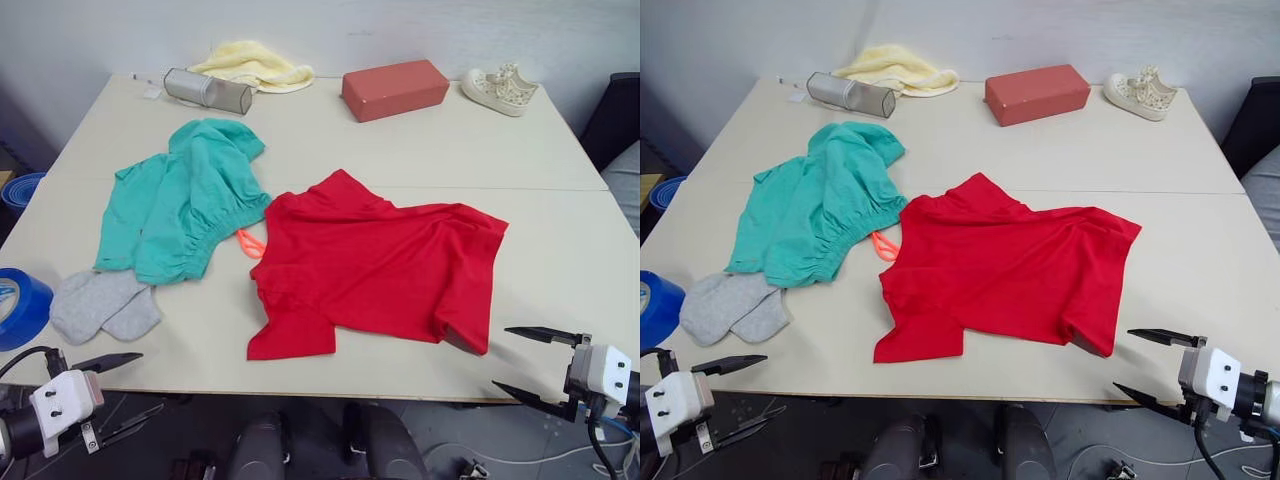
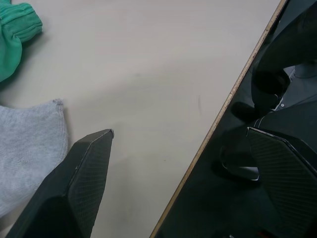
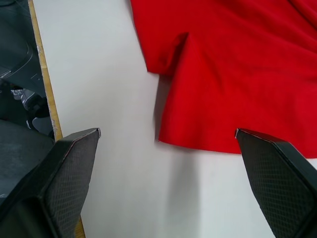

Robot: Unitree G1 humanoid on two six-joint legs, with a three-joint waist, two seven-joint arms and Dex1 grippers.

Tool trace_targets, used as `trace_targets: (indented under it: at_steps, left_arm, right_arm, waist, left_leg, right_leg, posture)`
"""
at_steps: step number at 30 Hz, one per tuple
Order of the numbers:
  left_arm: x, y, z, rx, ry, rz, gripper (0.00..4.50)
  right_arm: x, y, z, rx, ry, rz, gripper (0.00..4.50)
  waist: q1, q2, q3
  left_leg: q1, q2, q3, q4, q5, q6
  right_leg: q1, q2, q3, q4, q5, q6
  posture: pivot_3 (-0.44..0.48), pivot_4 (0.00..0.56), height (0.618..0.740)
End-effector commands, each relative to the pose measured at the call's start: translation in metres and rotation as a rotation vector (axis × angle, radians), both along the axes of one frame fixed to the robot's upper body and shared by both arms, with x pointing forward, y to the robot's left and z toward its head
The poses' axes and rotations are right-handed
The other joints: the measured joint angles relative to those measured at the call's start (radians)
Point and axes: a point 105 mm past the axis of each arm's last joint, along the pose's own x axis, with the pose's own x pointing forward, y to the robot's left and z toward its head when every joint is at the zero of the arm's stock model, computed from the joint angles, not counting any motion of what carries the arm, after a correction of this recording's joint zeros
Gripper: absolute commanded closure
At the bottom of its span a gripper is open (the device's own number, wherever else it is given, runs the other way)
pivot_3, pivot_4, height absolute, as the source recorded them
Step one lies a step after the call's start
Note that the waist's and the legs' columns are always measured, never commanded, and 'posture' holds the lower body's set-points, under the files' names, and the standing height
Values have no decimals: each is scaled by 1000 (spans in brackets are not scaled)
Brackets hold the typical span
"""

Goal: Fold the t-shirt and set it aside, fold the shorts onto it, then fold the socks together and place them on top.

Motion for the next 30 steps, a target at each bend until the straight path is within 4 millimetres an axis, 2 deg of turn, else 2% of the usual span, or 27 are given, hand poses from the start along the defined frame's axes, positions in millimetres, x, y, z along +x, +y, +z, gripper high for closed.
trace_targets:
  at_steps: [1,8,11,15,18,19,21,23,25,28,30]
  left_arm:
    - [-4,0,2,-13,-2,7,0]
    - [10,-32,22,-234,76,-10,0]
    - [20,-46,36,-232,-5,-72,0]
    - [20,-22,34,-105,-89,-50,0]
    - [16,34,28,-19,-135,142,0]
    - [11,46,26,1,-127,176,0]
    - [6,54,21,15,-110,185,0]
    - [7,46,20,3,-104,140,0]
    - [9,38,19,-8,-98,99,0]
    - [33,-2,20,73,-132,-113,0]
    - [47,-18,26,99,-194,-174,0]
  right_arm:
    - [4,3,5,8,-28,10,51]
    - [4,-3,12,9,-43,0,51]
    - [0,-13,16,7,-57,-53,51]
    - [-12,-36,16,-46,-55,-126,51]
    - [-30,-58,9,-114,-39,-191,51]
    - [-36,-62,7,-129,-35,-207,51]
    - [-44,-65,4,-135,-25,-219,51]
    - [-48,-60,3,-127,-29,-212,51]
    - [-48,-54,4,-116,-35,-200,51]
    - [-36,-28,6,-91,-69,-125,51]
    - [-31,-17,7,-96,-93,-94,51]
  waist:
    - [0,0,0]
    - [4,0,0]
    - [7,1,0]
    - [2,2,0]
    - [-3,2,0]
    - [-4,1,0]
    - [-3,1,0]
    - [-2,0,0]
    - [0,0,0]
    - [5,0,0]
    - [7,0,0]
  left_leg:
    - [0,0,0,0,0,0]
    - [0,0,-1,0,0,1]
    - [0,0,-1,0,2,4]
    - [0,-1,0,0,2,4]
    - [2,0,1,-1,2,4]
    - [3,0,0,-1,2,4]
    - [4,1,0,-2,2,2]
    - [4,1,0,-2,-1,-2]
    - [6,0,1,-1,-2,-2]
    - [7,0,1,-2,-2,-2]
    - [7,0,2,-2,-2,-2]
  right_leg:
    - [0,0,0,0,0,0]
    - [1,0,0,0,0,0]
    - [1,0,-1,0,0,1]
    - [1,0,0,0,0,1]
    - [1,1,0,0,0,0]
    - [1,2,0,0,-1,-1]
    - [1,2,-1,0,-2,-2]
    - [2,1,0,0,-8,-11]
    - [4,0,2,-1,-8,-12]
    - [6,0,5,-3,-8,-12]
    - [7,0,6,-3,-8,-12]
  posture:
    - [0,150,740]
    - [0,150,740]
    - [0,150,740]
    - [0,150,740]
    - [0,150,740]
    - [0,150,740]
    - [0,150,740]
    - [0,150,740]
    - [0,150,740]
    - [0,150,740]
    - [0,150,740]
